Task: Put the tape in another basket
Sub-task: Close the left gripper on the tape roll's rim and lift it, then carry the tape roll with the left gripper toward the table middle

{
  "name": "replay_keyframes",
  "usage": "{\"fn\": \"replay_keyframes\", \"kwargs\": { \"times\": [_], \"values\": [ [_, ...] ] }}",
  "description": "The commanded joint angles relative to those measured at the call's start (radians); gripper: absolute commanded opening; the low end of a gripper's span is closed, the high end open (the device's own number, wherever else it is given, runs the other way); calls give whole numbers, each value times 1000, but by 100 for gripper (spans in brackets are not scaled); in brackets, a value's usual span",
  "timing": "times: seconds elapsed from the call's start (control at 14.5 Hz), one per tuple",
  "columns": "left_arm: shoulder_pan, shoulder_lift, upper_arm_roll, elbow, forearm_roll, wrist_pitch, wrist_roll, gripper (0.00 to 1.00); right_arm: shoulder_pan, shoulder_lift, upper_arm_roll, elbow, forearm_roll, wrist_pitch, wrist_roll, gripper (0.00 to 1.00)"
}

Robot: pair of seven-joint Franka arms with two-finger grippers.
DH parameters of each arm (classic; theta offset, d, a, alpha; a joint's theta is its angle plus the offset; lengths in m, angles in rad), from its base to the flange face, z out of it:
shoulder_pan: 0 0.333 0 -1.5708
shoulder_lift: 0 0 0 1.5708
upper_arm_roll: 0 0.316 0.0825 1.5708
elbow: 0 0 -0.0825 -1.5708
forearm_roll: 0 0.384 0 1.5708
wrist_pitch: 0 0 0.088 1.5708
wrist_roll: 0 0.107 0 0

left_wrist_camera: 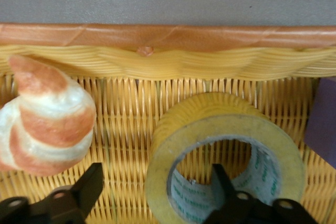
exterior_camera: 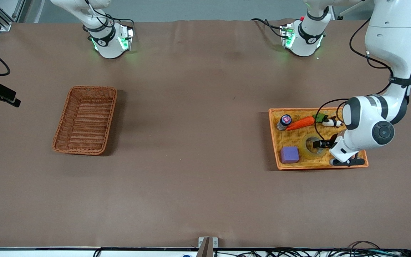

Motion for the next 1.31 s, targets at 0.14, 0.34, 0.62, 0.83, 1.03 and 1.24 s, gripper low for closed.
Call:
{"fn": "replay_keyframes", "kwargs": {
  "times": [0.14,0.34,0.62,0.83,1.03,1.24],
  "values": [
    [-4,22,3,-5,-15,34,0,16,-14,5,4,10,17,-8,-13,100],
    [-4,-19,3,-5,-15,24,-1,0,-14,5,6,10,17,-8,-13,100],
    [-13,-128,-7,47,-12,-112,2,0,-14,5,4,10,17,-10,-13,100],
    [-19,-144,-93,198,-12,-282,-58,0,-14,3,4,10,17,-10,-13,100],
    [-22,-104,-239,306,-6,-315,-237,1,-14,5,4,10,17,-10,-13,100],
    [-33,-61,-371,338,-1,-308,-384,1,-14,5,4,10,17,-11,-13,100]
  ]
}}
